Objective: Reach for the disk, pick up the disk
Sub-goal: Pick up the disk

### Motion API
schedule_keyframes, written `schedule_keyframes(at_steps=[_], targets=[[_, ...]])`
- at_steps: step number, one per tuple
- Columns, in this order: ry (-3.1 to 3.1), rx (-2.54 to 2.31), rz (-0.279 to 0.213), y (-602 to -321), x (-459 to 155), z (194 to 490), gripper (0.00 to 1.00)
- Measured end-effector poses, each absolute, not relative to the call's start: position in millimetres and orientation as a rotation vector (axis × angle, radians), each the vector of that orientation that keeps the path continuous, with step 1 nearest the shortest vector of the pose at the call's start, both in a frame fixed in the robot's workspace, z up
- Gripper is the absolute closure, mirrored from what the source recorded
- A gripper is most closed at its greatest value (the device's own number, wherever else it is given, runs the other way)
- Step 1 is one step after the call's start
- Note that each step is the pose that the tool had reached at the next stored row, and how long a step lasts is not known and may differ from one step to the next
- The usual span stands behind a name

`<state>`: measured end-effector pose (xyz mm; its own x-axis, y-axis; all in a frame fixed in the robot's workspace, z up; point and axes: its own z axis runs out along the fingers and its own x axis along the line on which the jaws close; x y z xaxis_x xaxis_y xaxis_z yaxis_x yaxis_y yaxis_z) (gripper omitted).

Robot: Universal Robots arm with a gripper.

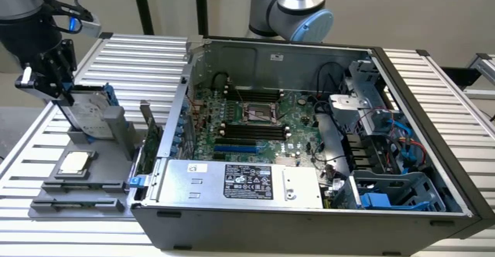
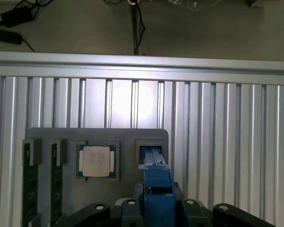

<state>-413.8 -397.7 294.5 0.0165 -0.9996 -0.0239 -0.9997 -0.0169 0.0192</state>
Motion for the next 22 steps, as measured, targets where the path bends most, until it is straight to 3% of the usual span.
schedule_keyframes(at_steps=[12,22], targets=[[2.201,-2.237,0.048,-398,-414,300,0.67],[2.201,-2.237,0.048,-398,-411,342,0.67]])
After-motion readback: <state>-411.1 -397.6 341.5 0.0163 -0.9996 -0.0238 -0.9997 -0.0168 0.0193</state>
